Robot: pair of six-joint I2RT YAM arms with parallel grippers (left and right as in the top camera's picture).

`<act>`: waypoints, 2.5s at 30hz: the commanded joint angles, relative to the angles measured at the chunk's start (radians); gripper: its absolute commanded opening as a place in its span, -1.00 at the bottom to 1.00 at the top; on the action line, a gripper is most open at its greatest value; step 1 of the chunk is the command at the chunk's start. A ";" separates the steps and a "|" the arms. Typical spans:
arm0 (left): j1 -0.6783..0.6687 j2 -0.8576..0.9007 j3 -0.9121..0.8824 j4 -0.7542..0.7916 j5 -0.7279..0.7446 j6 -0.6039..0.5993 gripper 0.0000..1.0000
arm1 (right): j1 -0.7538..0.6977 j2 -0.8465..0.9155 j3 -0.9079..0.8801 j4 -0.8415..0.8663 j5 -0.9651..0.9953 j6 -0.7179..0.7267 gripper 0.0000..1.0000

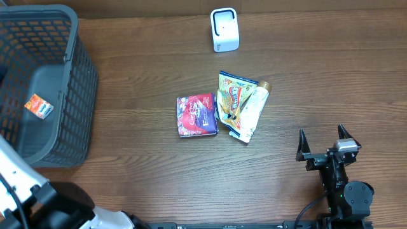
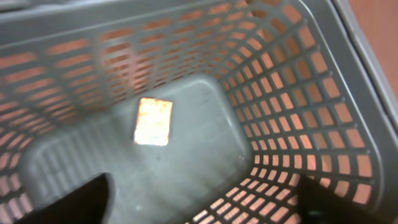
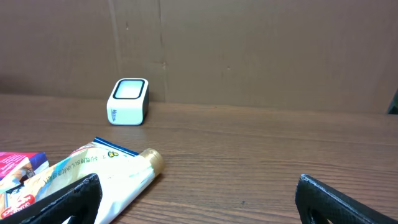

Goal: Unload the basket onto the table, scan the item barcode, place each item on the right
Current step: 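Grasp the small orange box with the left gripper, then lift the orange box out and carry it over the purple bag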

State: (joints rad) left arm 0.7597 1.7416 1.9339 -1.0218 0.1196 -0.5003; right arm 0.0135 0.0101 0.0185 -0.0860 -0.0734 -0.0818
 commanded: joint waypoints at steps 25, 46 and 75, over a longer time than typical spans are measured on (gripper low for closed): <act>-0.093 0.446 -0.001 0.087 -0.291 0.064 0.75 | -0.003 -0.007 -0.010 0.006 0.003 0.004 1.00; -0.160 0.563 -0.002 0.122 -0.404 0.104 0.54 | -0.003 -0.007 -0.010 0.006 0.003 0.004 1.00; -0.158 0.442 0.103 -0.033 -0.264 0.119 -0.92 | -0.003 -0.007 -0.010 0.006 0.003 0.004 1.00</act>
State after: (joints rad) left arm 0.6037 2.2978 1.9720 -1.0412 -0.2287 -0.3885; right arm 0.0135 0.0101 0.0185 -0.0864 -0.0734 -0.0822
